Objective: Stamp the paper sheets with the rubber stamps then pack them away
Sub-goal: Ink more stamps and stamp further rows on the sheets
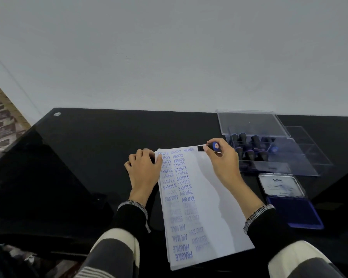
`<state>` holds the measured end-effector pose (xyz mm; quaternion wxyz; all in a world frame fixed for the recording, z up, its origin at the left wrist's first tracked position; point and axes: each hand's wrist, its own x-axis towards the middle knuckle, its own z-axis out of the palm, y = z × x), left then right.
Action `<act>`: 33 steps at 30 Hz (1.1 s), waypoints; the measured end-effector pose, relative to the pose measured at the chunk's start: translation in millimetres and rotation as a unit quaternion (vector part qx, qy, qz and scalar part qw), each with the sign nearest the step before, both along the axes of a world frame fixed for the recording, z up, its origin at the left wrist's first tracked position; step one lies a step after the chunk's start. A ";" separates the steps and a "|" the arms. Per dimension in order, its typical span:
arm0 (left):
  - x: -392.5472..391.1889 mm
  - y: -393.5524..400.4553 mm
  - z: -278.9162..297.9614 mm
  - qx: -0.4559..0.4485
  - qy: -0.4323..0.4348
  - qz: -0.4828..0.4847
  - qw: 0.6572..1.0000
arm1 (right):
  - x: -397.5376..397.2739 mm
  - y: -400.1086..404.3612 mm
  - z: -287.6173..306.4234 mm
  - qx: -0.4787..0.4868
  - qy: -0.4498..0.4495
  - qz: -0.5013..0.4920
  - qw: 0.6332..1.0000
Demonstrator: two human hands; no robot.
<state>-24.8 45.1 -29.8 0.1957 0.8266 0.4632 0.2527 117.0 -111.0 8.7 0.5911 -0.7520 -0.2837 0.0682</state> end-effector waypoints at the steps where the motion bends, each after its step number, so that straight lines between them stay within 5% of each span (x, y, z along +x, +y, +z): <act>1: -1.0 -1.0 0.7 -0.002 -0.008 0.000 1.000 | -2.0 -7.7 1.2 0.003 -0.006 0.002 1.000; 6: -8.2 -16.9 4.8 0.052 0.001 -0.033 0.998 | -8.1 -53.5 7.8 -0.005 -0.033 -0.010 0.999; 17: 24.6 -103.4 16.4 -0.022 -0.041 -0.202 0.978 | 0.0 -134.5 4.5 -0.009 -0.009 -0.087 0.996; 26: 50.8 -179.7 15.1 -0.056 -0.025 -0.342 0.938 | 13.5 -196.6 6.5 -0.115 0.004 -0.114 0.987; 33: 54.3 -194.6 4.9 -0.066 -0.010 -0.422 0.904 | 12.2 -210.4 6.1 -0.218 -0.030 -0.035 0.975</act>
